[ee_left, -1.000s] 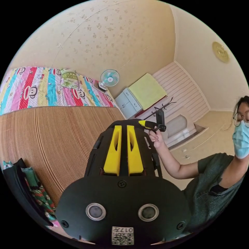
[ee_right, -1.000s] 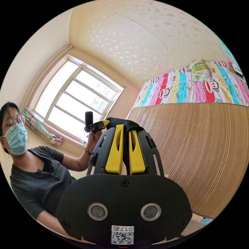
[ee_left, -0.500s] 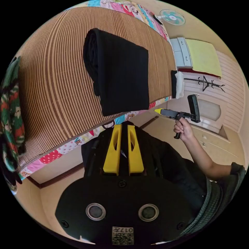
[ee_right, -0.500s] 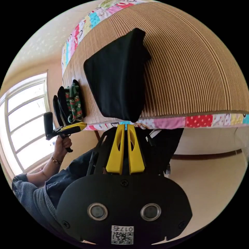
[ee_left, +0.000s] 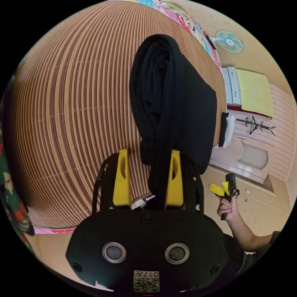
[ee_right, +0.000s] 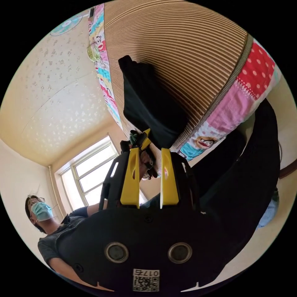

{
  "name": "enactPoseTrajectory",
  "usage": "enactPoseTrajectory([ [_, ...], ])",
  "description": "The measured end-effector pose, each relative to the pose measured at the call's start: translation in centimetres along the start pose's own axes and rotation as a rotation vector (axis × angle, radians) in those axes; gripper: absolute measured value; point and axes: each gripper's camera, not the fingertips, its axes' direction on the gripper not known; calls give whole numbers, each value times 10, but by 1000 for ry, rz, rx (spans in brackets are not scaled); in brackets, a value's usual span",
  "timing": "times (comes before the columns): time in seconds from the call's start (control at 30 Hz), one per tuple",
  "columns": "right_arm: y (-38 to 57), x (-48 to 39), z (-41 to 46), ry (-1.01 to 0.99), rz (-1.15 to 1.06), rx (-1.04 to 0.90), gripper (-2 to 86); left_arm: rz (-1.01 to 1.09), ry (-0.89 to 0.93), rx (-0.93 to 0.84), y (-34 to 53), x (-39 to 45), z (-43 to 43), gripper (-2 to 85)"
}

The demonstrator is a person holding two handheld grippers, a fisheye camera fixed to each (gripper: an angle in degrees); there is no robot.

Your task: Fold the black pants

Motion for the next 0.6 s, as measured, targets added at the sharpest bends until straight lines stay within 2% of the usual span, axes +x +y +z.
enactPoseTrajectory([
  [0.1,2,30,1,-43,81,11,153,-49,206,-86,2,-3,4,80],
  [0.23,-11,63,4,-153,104,40,203,22,324,-220,13,20,19,41],
  [0.27,-15,66,4,-176,97,43,208,24,402,-238,20,29,18,35],
  [0.3,-23,69,1,-229,62,76,212,76,556,-215,26,42,10,31],
  [0.33,-32,70,-1,-283,23,94,211,90,605,-207,29,48,5,29],
  [0.37,-37,70,0,-310,4,89,210,112,594,-237,32,59,-1,28],
  [0.4,-47,71,3,-327,-16,54,210,142,509,-267,32,68,-7,28],
  [0.5,-66,72,8,-233,-26,-48,193,209,386,-294,18,61,-23,35],
  [0.6,-71,67,0,-140,-10,-83,178,77,414,-415,-4,17,-19,60],
])
